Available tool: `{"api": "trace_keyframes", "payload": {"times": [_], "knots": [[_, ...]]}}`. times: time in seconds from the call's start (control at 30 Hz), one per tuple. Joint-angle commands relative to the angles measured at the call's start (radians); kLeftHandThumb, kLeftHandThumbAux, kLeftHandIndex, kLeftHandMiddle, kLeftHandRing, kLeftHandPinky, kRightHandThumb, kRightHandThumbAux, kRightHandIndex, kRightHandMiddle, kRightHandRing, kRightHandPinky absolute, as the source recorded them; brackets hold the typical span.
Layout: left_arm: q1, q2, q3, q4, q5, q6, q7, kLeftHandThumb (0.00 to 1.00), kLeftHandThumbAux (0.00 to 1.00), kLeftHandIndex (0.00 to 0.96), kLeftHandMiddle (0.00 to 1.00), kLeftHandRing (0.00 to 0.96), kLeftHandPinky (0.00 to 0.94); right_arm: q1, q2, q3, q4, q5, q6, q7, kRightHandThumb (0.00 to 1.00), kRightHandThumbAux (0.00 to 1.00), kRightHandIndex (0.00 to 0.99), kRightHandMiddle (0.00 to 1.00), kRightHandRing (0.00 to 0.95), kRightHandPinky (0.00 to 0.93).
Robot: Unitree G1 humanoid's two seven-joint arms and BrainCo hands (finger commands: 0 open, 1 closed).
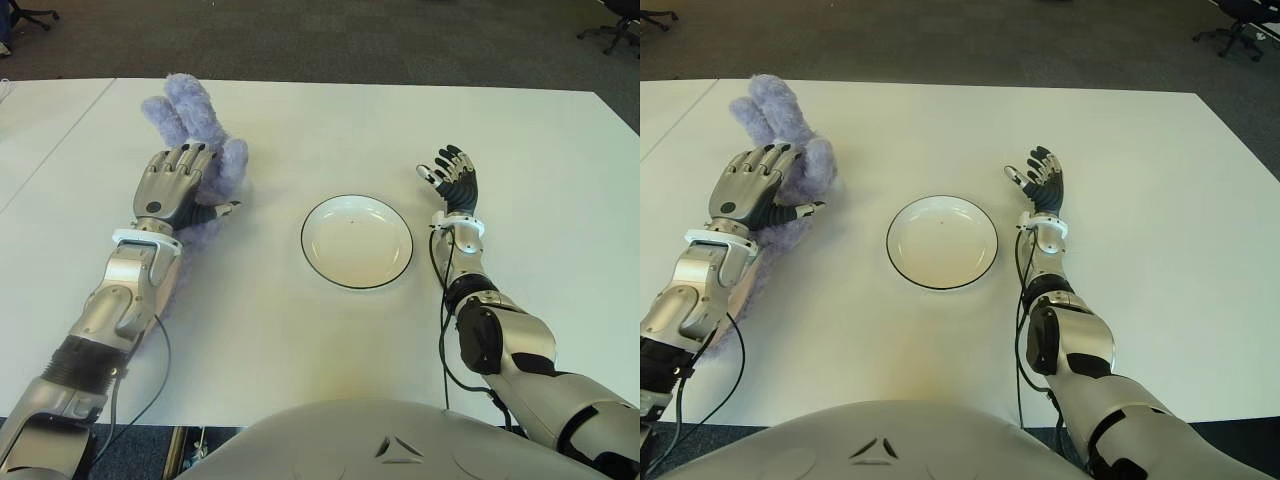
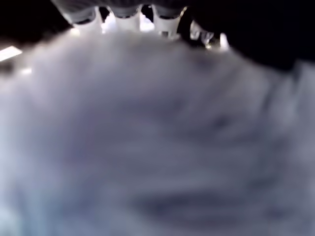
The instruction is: Put the doll into the plate.
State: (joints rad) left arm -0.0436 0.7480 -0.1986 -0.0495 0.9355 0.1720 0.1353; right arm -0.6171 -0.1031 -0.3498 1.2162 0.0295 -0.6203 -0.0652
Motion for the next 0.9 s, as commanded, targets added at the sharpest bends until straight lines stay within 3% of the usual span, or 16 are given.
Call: {"api": "trace_keyframes", "payload": {"times": [0.03,0.7,0.9], "knots": [[0.033,-0.01,0.012,-0.026,0.009,0.02,-0.051,0.087,0.236,0.0,0.0,0.0,0.0,0.217,0.061,-0.019,0.144,0.017,0.168,0.0,0.059,0.85,0.179,0.192,0.175,0.166],[0.085,-0.01,0.012,-0.105,0.059,0.089,-0.115,0.101,0.26,0.0,0.0,0.0,0.02,0.213,0.052,-0.022,0.145,0.013,0.172,-0.013,0.186,0.859,0.193,0.19,0.184,0.209],[0.104,-0.011,0.019,-0.107,0.065,0.101,-0.119,0.112,0.255,0.0,0.0,0.0,0.017,0.212,0.05,-0.018,0.145,0.008,0.173,-0.019,0.212,0.867,0.211,0.195,0.188,0.185]]}}
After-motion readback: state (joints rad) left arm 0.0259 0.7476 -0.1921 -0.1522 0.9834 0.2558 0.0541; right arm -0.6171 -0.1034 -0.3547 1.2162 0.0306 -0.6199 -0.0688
